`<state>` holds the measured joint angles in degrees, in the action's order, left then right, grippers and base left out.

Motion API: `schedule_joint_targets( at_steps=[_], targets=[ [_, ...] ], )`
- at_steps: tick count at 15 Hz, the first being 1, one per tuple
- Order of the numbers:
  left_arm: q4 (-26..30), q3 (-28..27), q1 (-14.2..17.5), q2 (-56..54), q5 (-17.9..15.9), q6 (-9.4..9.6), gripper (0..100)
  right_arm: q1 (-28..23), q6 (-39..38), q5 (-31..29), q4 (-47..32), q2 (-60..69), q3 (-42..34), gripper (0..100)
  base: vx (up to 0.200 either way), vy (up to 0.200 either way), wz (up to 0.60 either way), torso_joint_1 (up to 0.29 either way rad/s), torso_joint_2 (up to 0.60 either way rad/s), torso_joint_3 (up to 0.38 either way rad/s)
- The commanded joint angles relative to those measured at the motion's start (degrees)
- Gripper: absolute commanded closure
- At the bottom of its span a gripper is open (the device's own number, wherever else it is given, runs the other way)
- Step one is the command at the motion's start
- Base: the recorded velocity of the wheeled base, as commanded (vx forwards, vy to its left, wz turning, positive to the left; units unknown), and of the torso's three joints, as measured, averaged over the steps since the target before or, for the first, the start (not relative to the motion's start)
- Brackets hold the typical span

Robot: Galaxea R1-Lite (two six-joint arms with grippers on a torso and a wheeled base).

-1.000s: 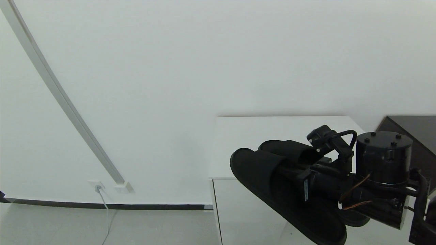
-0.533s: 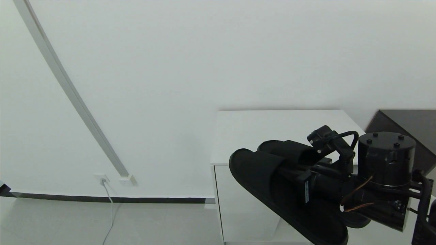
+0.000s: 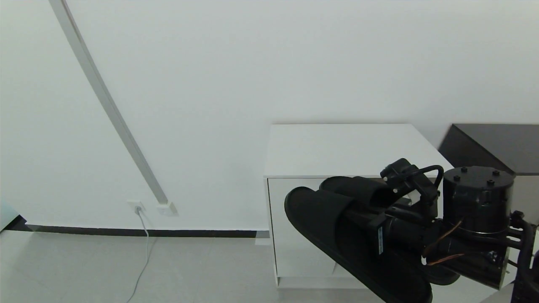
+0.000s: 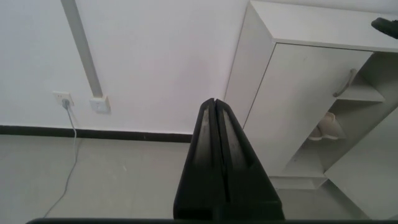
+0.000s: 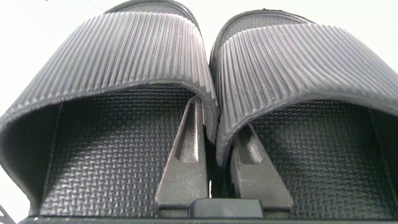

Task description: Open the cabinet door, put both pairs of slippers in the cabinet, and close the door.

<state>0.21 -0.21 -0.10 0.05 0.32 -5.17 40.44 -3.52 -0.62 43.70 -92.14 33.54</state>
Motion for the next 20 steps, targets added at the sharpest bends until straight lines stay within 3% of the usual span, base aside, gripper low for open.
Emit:
schedule_joint_targets(
  at_steps=[1, 10, 20],
  targets=[
    [0.06, -0.06, 0.01, 0.04, 0.03, -0.02, 100, 0.26, 0.01, 0.01, 0.07, -0.15, -0.14, 100, 0.000, 0.000, 0.00, 0.000, 0.00, 0.000],
    [0.06, -0.06, 0.01, 0.04, 0.03, 0.07, 100, 2.19, 0.01, -0.35, 0.07, -0.24, -0.14, 100, 0.000, 0.000, 0.00, 0.000, 0.00, 0.000],
    [0.06, 0.03, -0.08, 0.04, 0.03, -0.02, 100, 2.45, 0.01, -0.43, 1.82, -0.32, -0.84, 100, 0.000, -0.200, 0.00, 0.003, 0.00, 0.003]
  ],
)
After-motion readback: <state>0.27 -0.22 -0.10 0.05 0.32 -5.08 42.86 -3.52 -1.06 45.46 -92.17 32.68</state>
